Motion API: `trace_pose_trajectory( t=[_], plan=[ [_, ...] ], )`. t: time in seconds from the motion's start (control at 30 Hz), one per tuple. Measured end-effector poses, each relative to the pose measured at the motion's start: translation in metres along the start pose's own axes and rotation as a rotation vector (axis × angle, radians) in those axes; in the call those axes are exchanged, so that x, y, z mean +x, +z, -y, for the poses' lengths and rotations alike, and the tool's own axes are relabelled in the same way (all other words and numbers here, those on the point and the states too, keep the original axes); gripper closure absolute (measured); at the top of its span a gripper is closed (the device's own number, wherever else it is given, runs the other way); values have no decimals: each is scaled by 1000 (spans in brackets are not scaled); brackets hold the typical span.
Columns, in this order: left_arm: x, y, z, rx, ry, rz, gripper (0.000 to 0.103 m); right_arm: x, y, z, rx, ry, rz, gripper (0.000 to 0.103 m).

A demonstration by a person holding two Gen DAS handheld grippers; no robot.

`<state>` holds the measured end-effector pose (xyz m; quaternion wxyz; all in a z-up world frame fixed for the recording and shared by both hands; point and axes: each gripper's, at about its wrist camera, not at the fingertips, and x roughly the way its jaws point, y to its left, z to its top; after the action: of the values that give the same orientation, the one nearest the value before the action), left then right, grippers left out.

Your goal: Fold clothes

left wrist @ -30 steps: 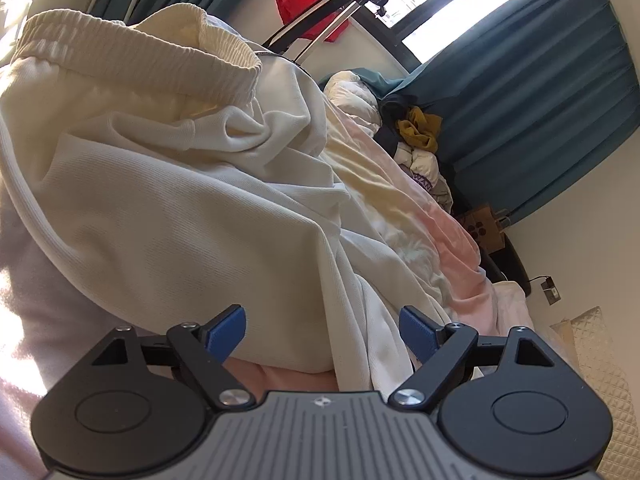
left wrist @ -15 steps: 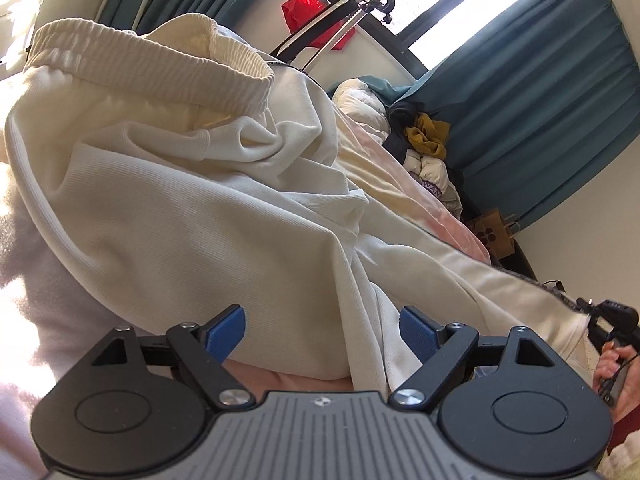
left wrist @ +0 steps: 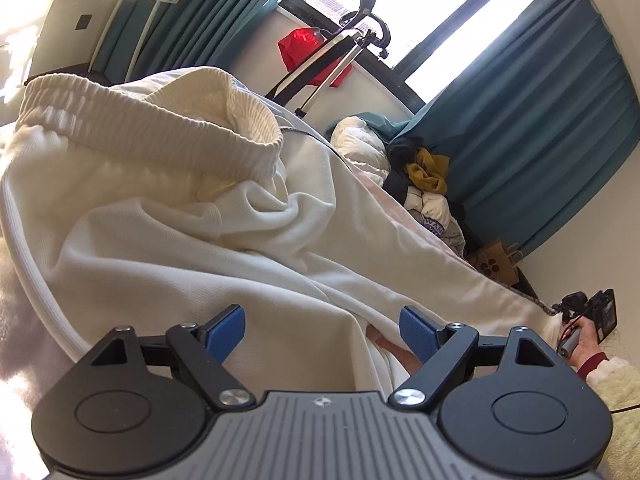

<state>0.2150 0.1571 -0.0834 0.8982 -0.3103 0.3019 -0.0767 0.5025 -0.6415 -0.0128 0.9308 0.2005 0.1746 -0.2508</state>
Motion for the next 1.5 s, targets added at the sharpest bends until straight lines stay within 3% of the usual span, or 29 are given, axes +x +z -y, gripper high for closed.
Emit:
trace_pose_trajectory(
  t=[0.17,0.3,0.4,0.53,0.7,0.9,1.0,1.2,1.27,1.33,1.4,1.47,1.5],
  plan=[
    [16,8,-12,-24,17,-14,17,56,-78,22,2,-38,-115,90],
    [26,11,-16,-26,30,-28,17,49,-102,36,29,-9,-166,85],
    [26,10,-15,-11,39,-34,17,17,-104,45,40,22,-193,74],
    [18,4,-10,15,42,-43,17,-46,-101,55,12,66,-213,71],
    [4,-5,0,60,58,-41,17,-151,-119,75,10,153,-259,55],
    [-26,-15,15,79,20,-48,15,-259,-179,114,43,285,-478,33],
    [-42,-21,24,112,14,-23,11,-281,-210,125,29,319,-620,33],
    [-67,-27,30,94,-8,13,7,-289,-257,126,-13,339,-686,32],
    [-71,-27,28,79,15,33,6,-287,-264,126,7,344,-681,32],
    [-72,-25,22,65,47,46,6,-287,-263,128,60,356,-652,42],
    [-70,-23,15,32,64,44,6,-286,-258,131,129,371,-621,72],
    [-67,-22,12,8,63,38,6,-289,-254,124,112,393,-621,89],
    [-66,-21,10,-4,63,35,6,-293,-250,119,76,397,-613,91]
  ],
)
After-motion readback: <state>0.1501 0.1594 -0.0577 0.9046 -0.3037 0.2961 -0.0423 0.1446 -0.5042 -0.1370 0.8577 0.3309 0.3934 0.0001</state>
